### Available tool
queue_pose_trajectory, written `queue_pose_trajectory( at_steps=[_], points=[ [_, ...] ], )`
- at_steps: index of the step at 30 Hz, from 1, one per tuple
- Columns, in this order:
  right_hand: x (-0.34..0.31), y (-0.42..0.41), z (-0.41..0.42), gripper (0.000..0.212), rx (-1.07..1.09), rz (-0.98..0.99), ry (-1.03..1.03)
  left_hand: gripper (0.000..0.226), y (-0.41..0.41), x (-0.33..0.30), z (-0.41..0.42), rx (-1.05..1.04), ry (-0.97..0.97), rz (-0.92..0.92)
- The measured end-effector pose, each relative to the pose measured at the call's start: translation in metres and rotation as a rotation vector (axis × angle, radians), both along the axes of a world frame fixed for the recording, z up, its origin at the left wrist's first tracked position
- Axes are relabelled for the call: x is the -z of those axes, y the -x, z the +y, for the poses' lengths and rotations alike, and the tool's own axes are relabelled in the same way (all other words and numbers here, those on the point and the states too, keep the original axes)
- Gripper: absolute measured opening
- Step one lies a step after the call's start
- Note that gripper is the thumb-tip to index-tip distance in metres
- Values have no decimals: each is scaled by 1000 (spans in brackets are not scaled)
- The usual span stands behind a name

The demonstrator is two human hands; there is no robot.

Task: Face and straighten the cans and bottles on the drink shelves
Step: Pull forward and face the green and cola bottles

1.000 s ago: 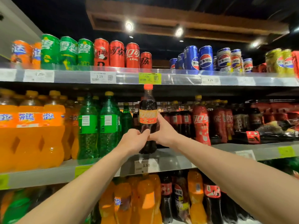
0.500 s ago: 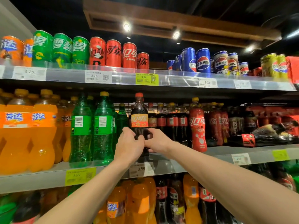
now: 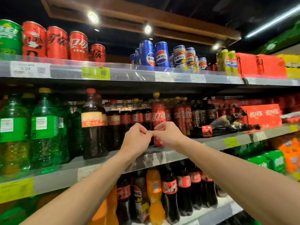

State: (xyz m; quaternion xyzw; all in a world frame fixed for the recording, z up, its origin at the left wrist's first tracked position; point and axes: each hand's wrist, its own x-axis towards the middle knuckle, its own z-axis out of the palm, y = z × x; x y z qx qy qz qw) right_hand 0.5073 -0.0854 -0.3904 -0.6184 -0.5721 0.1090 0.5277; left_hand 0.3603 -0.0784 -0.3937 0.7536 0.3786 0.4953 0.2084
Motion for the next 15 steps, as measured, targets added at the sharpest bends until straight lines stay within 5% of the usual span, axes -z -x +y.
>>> queue_pose_trajectory(
  at_steps=[6,15],
  points=[
    [11,-107,5,3,136,7,26,13,-105,10,14,84,-2,54],
    [-4,-215,34,15,314,-320,141,5,-218,3,58,118,8,126]
  ],
)
